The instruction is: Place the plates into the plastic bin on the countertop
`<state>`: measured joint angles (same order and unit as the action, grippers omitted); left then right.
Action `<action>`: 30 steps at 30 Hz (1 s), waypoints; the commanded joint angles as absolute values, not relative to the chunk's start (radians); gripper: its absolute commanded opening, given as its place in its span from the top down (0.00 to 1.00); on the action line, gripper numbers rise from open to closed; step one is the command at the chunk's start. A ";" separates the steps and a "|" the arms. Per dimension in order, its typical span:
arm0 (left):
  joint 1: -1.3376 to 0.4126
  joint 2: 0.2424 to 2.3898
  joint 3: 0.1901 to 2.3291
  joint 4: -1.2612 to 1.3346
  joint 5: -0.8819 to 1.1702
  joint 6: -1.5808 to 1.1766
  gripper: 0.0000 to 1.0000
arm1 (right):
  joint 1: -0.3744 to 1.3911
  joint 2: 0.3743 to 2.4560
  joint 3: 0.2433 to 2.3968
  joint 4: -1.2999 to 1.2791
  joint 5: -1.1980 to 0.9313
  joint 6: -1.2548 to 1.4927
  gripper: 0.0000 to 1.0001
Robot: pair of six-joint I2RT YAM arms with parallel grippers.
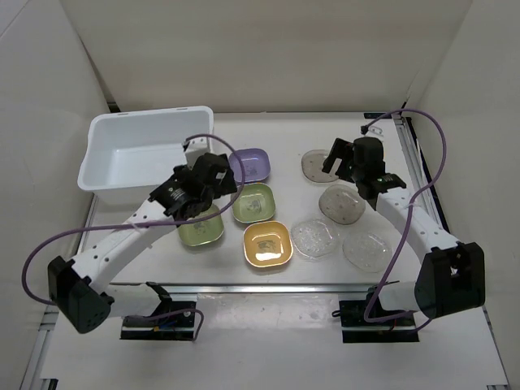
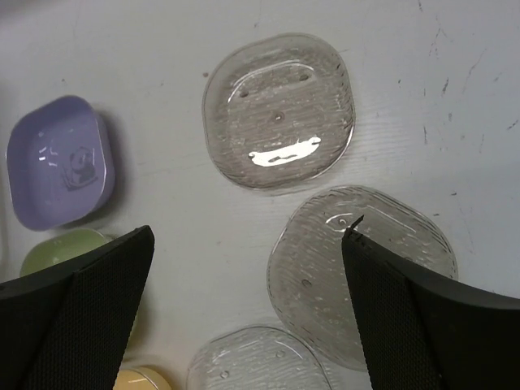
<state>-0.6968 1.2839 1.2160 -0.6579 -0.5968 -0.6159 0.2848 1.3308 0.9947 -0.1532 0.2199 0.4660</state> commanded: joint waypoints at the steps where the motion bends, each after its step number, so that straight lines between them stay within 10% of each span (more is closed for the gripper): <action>1: -0.718 1.206 1.132 -0.871 -0.620 -0.898 0.01 | 0.288 1.283 0.962 -0.091 0.152 0.427 0.01; 16: -0.715 0.982 0.704 -0.890 -0.589 -1.232 0.01 | 0.295 1.322 1.009 -0.172 0.129 0.479 0.03; 30: -0.336 1.049 0.488 -0.497 -0.439 -1.006 0.15 | 0.295 1.304 0.991 -0.160 0.061 0.476 0.05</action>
<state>-0.3820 1.0595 0.5171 -0.6498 -0.5190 -1.0893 0.2951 1.3220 0.9668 -0.1642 0.0708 0.4713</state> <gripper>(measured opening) 0.870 0.958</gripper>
